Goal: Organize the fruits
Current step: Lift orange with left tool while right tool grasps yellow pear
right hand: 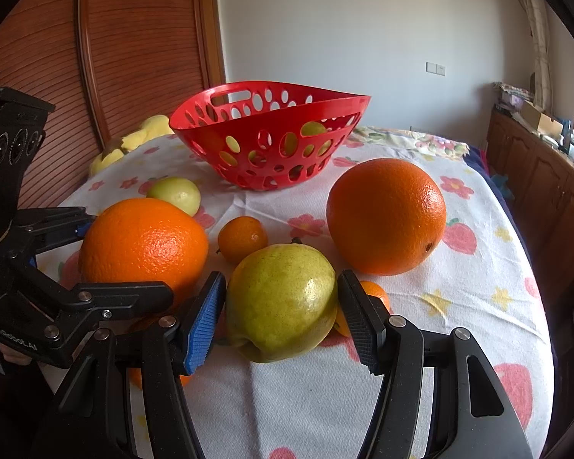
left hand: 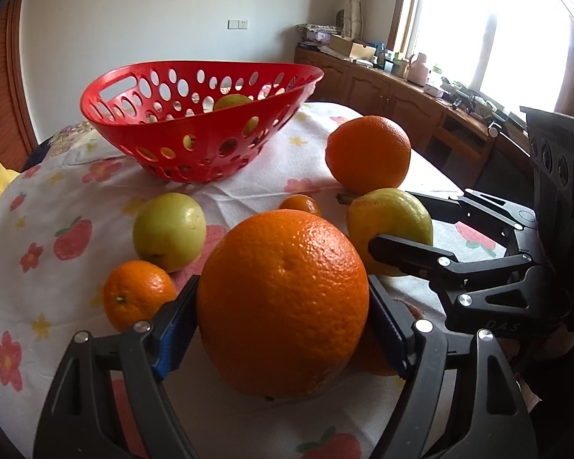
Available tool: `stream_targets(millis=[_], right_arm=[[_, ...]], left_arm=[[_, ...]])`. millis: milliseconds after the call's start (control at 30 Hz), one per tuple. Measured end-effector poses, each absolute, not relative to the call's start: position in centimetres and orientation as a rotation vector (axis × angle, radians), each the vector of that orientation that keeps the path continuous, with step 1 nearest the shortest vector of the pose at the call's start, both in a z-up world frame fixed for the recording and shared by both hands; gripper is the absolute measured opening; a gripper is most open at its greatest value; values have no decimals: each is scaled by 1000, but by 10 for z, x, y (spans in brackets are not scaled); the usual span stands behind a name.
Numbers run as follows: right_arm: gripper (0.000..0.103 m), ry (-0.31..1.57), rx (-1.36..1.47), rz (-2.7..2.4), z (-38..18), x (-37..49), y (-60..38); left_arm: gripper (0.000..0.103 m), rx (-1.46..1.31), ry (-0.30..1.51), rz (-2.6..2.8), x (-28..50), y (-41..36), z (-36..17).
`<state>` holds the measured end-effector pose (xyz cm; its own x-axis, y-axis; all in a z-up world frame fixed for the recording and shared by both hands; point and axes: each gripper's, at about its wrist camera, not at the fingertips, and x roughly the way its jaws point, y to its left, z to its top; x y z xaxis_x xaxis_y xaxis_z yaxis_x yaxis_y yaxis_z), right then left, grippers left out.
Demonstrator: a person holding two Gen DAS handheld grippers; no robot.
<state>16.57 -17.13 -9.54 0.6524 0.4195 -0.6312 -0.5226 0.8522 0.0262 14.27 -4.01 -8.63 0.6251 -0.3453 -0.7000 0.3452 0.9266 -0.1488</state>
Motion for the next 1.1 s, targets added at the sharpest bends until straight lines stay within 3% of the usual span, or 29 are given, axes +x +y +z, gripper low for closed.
stream_targets(millis=[1100], right_arm=[[61, 675, -218, 539, -90, 169, -164]], left_arm=[[80, -54, 679, -365, 118, -8, -47]])
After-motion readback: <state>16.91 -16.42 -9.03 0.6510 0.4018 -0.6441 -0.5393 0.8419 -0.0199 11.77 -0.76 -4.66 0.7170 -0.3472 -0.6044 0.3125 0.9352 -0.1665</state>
